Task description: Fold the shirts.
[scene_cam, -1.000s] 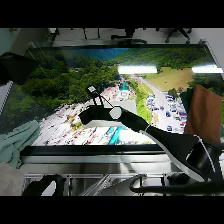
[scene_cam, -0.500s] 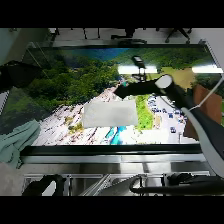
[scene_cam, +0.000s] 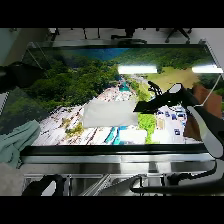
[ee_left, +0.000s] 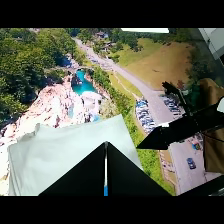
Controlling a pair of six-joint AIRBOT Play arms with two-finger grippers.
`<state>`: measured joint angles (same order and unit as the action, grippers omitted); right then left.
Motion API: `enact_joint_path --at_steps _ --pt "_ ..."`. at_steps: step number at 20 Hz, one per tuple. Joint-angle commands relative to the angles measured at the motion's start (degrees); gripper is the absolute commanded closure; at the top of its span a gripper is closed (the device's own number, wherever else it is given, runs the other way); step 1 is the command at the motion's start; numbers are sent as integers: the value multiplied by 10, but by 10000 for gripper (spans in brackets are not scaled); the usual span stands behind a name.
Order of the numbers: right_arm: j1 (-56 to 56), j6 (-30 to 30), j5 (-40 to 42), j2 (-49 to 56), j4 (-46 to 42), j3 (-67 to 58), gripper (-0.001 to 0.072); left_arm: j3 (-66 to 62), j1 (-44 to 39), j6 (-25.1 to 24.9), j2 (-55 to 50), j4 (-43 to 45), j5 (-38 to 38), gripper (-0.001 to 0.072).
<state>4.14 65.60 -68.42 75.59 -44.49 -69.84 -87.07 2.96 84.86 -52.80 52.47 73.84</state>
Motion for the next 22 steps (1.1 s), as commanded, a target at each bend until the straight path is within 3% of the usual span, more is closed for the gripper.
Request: enact_joint_path --at_steps 1,4,5,6,8,9,14,22 --pt "21 -22 33 42 47 6 54 0 0 0 -23 0 14 688" --pt "45 -27 66 63 58 5 58 0 0 -12 -42 -1 17 689" --pt "48 -35 70 67 70 5 122 0 0 -21 -46 -1 17 689" --pt "49 -47 70 69 84 5 305 0 0 -24 -48 0 17 689" --pt "48 -77 69 69 121 3 603 0 0 -30 -47 -1 16 689" --pt "45 -87 67 68 140 -1 690 0 0 -35 -47 -1 16 689" --pt "-28 -80 51 7 200 -86 691 0 0 -35 -47 -1 26 689" --pt "-333 35 -30 -79 197 -297 691 0 0 -36 -47 -1 63 689"
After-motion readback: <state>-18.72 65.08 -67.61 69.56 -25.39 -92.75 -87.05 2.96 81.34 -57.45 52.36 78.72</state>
